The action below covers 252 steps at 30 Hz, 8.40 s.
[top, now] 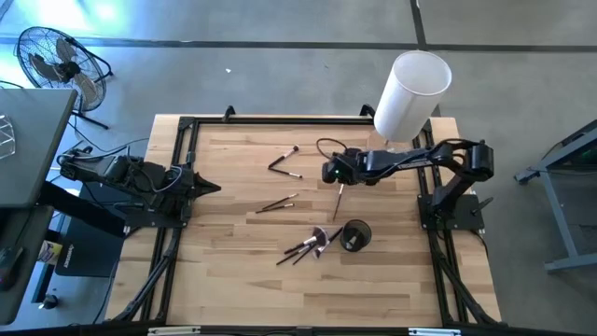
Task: Put items in baskets/containers
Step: Put the eyeshadow brush into the mesh organizer, then put the blush brush into the mesh organizer
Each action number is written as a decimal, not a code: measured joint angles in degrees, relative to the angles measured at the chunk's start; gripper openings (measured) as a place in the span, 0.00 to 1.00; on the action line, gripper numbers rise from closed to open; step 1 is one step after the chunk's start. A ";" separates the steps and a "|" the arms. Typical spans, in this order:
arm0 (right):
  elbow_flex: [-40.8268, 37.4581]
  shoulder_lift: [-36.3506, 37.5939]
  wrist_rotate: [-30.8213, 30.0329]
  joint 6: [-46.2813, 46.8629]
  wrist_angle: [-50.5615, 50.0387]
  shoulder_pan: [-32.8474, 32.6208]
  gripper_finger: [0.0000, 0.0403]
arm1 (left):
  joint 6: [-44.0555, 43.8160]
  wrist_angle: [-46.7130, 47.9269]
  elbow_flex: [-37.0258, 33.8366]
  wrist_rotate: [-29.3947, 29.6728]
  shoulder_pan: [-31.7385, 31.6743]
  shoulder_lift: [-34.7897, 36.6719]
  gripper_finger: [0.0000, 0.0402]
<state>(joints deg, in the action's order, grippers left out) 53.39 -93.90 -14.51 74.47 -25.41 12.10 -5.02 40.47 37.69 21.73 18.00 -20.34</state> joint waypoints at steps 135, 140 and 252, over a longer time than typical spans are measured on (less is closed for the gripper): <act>0.13 37.67 -14.41 1.53 -47.01 -51.36 0.02 | -22.80 -46.77 5.62 3.22 -6.08 -49.45 0.00; 0.13 41.53 -17.55 2.12 -48.16 -50.55 0.01 | -24.91 -29.57 16.95 -7.09 -17.84 -56.04 0.00; 0.09 42.20 -16.68 -1.44 -42.18 -22.21 0.00 | 13.97 35.77 73.29 -26.82 -49.86 -112.45 0.21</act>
<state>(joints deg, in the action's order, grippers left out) 53.47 -51.70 -31.19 73.03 -67.59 -10.11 8.94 76.24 110.98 -5.09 -31.86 -132.79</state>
